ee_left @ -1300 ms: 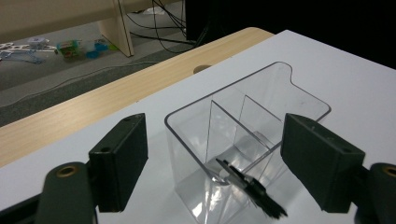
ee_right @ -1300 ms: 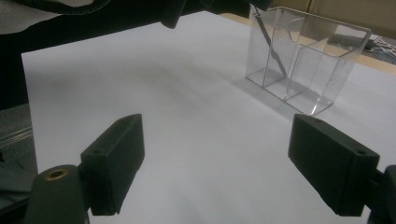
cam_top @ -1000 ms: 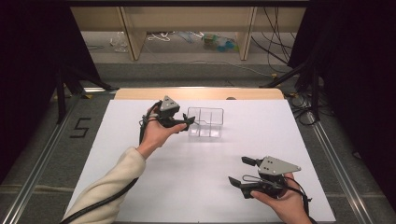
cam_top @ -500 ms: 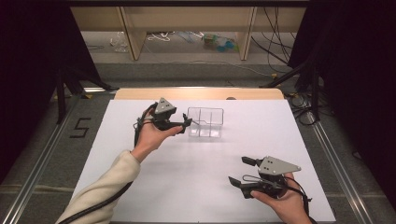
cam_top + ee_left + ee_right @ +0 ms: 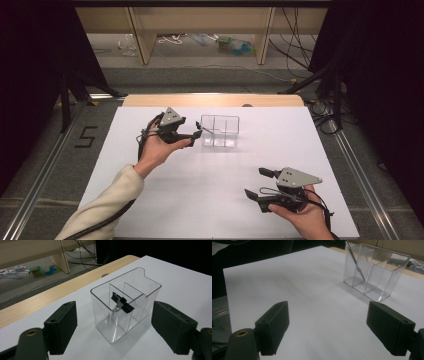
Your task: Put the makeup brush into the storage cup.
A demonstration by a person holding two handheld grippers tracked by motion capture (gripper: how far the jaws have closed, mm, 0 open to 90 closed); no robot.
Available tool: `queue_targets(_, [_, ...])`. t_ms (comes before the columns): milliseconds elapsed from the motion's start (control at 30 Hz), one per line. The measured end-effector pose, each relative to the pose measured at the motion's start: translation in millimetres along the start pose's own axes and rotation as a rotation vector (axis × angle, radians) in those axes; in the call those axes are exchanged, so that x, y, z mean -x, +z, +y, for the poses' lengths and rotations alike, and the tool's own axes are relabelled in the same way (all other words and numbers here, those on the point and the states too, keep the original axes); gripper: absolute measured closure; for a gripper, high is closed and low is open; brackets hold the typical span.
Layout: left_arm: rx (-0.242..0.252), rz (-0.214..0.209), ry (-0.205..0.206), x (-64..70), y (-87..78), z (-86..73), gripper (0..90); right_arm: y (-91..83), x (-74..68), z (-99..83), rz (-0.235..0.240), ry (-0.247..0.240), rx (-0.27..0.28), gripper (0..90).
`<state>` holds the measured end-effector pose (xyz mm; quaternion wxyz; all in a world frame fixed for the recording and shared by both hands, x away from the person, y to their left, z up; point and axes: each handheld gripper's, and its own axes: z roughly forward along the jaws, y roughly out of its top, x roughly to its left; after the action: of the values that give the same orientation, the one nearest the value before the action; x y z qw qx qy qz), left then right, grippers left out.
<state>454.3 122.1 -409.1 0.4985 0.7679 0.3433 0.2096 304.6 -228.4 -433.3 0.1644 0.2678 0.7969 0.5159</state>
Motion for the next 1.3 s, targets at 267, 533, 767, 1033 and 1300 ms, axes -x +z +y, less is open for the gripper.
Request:
queue_targets(267, [0.005,0.008,0.009,-2.2,-9.6,-3.8,20.4,0.1,-0.1,0.1,-0.001,0.001,0.001,19.6])
queue_targets(533, [0.018,0.006,-0.006,-2.9,-18.9,-7.4,20.3,0.1,-0.1,0.1,-0.001,0.001,0.001,19.6])
queue_targets(767, [0.031,0.007,0.009,-2.4,-28.5,-10.7,20.1,0.0,-0.1,0.3,0.002,-0.001,0.001,19.6])
queue_targets(1033, [0.045,0.004,0.010,1.1,-37.9,-15.5,19.6,-0.1,-0.1,0.4,0.002,-0.002,0.003,19.6])
queue_targets(1300, [0.065,-0.002,0.018,4.0,-45.4,-17.8,19.4,-0.1,-0.2,0.3,-0.001,-0.002,0.005,19.6])
